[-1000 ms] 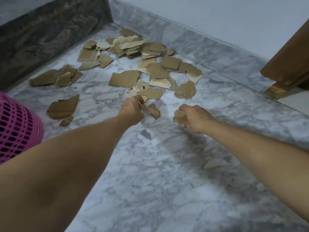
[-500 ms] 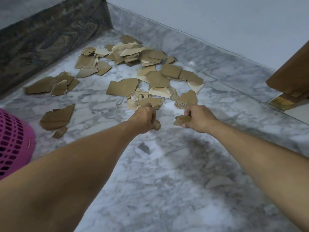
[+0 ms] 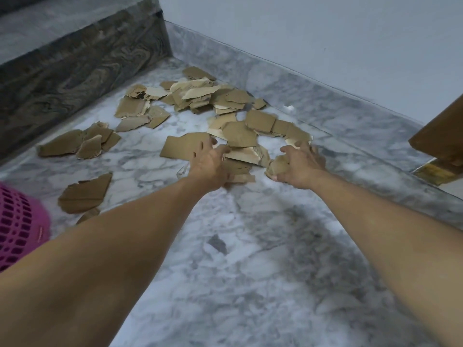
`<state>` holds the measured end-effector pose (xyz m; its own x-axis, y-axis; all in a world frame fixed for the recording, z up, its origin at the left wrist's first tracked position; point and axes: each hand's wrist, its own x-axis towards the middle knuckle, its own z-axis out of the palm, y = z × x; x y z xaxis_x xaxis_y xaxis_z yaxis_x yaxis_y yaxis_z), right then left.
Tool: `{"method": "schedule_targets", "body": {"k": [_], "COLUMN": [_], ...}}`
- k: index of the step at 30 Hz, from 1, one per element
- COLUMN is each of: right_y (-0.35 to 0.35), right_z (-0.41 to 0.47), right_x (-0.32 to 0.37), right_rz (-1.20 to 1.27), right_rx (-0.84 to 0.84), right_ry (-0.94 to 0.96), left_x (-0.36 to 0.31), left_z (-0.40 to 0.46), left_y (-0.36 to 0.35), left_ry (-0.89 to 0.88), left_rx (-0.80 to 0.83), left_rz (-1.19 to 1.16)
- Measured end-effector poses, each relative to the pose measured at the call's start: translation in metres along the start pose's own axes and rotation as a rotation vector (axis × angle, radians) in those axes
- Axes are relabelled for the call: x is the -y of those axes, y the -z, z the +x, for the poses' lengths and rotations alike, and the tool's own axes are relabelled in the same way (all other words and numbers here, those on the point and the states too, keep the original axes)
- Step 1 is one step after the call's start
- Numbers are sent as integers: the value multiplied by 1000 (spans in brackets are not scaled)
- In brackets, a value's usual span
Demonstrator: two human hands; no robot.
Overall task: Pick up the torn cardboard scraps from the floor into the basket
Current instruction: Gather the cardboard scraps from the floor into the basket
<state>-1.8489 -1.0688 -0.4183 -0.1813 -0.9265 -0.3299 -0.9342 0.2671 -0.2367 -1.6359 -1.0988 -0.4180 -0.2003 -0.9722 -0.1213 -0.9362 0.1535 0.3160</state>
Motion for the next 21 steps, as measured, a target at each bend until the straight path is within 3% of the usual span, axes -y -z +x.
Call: {"method": "schedule_targets", "body": {"k": [2,6,11,21], "right_y": [-2,-3,2,-4], "right_z": [2,4,3,-6], "right_x": [-2,-3,-4,-2], "right_rz": [22,40,77,225], "right_rx": [54,54,60,16], "right_ry": [4,-14,-51,0], "left_x": [3,10,10,1], "left_z": [5,8,9,-10], "left_y": [3,-5,-15,-13], "left_ry": [44,95,57,85], "left_rx": [43,242,170,211], "left_rz": [101,69,90,-144]}}
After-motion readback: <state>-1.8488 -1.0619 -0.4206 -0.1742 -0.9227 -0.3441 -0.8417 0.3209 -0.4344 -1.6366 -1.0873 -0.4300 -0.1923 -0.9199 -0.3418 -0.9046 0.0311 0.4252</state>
